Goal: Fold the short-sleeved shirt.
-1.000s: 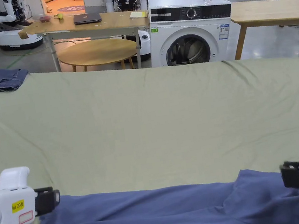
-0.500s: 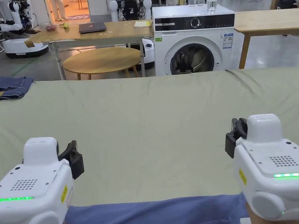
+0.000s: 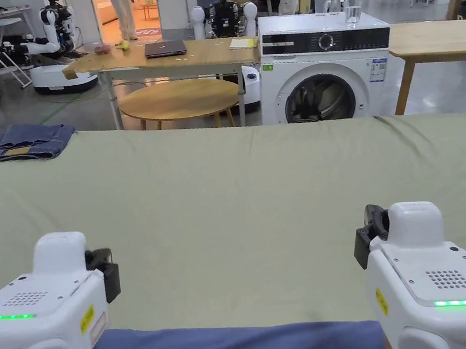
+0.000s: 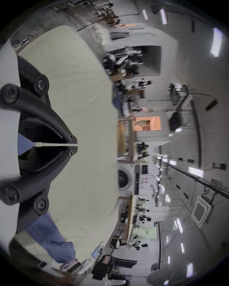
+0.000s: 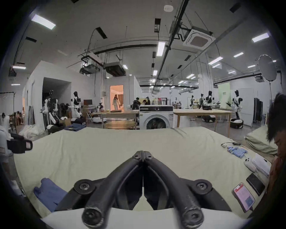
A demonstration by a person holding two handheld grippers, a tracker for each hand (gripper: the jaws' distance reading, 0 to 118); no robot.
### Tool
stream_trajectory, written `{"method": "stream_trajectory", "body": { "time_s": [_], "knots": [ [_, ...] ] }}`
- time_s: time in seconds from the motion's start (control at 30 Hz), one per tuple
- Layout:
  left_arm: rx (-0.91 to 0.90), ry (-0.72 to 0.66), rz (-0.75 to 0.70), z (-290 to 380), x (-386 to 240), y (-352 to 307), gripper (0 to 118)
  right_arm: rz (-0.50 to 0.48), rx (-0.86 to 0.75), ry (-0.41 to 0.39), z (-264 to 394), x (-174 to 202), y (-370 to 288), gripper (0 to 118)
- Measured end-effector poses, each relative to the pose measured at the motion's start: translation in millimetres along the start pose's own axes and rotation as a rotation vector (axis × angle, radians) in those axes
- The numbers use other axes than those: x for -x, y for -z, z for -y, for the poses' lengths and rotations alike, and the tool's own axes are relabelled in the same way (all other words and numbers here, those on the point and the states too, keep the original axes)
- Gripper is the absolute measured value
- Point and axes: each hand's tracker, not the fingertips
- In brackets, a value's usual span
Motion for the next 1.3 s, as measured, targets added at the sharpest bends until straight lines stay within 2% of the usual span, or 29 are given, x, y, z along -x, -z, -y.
{"method": "stream_trajectory", "body": {
  "time_s": [0.07, 0.1, 0.17, 0.2, 0.3, 0.37, 0.4, 0.53, 0.67, 0.73, 0.77, 0.87, 0.9, 1.0, 1.1, 1.3],
  "knots": [
    [0.149, -0.056, 0.034, 9, 26, 7, 4, -0.006, 0.015, -0.018, 1, 1, 2, 0],
    [0.18, -0.103, 0.077, 15, 43, 11, 12, -0.015, 0.023, -0.021, 2, 1, 3, 0],
    [0.303, -0.189, 0.148, 25, 69, 20, 35, -0.02, 0.039, -0.023, 4, 2, 7, 0],
    [0.333, -0.244, 0.16, 30, 83, 24, 52, -0.026, 0.053, -0.027, 6, 1, 8, 0],
    [0.42, -0.359, 0.28, 40, 113, 35, 62, -0.028, 0.087, -0.037, 11, 3, 13, 0],
    [0.46, -0.399, 0.329, 45, 127, 44, 76, -0.029, 0.102, -0.042, 15, 2, 15, 0],
    [0.489, -0.41, 0.344, 48, 133, 49, 76, -0.03, 0.114, -0.041, 18, 2, 16, 0],
    [0.606, -0.481, 0.399, 64, 149, 74, 76, -0.028, 0.143, -0.03, 25, -1, 18, 0],
    [0.727, -0.649, 0.555, 94, 154, 103, 76, -0.024, 0.162, -0.028, 29, -6, 21, 0],
    [0.66, -0.749, 0.601, 99, 156, 103, 74, -0.025, 0.168, -0.024, 30, -8, 22, 0],
    [0.656, -0.791, 0.636, 99, 157, 105, 67, -0.024, 0.17, -0.024, 31, -8, 22, 0],
    [0.688, -0.827, 0.73, 109, 145, 109, 16, -0.02, 0.172, -0.022, 32, -10, 23, 0],
    [0.706, -0.817, 0.734, 114, 137, 112, 10, -0.021, 0.176, -0.021, 33, -10, 24, 0],
    [0.738, -0.751, 0.685, 122, 121, 116, 7, -0.025, 0.186, -0.019, 35, -9, 26, 0],
    [0.678, -0.763, 0.681, 121, 120, 109, 6, -0.03, 0.197, -0.019, 38, -8, 27, 0],
    [0.641, -0.692, 0.628, 100, 117, 91, 5, -0.034, 0.217, -0.02, 42, -12, 30, 0]
  ]
}}
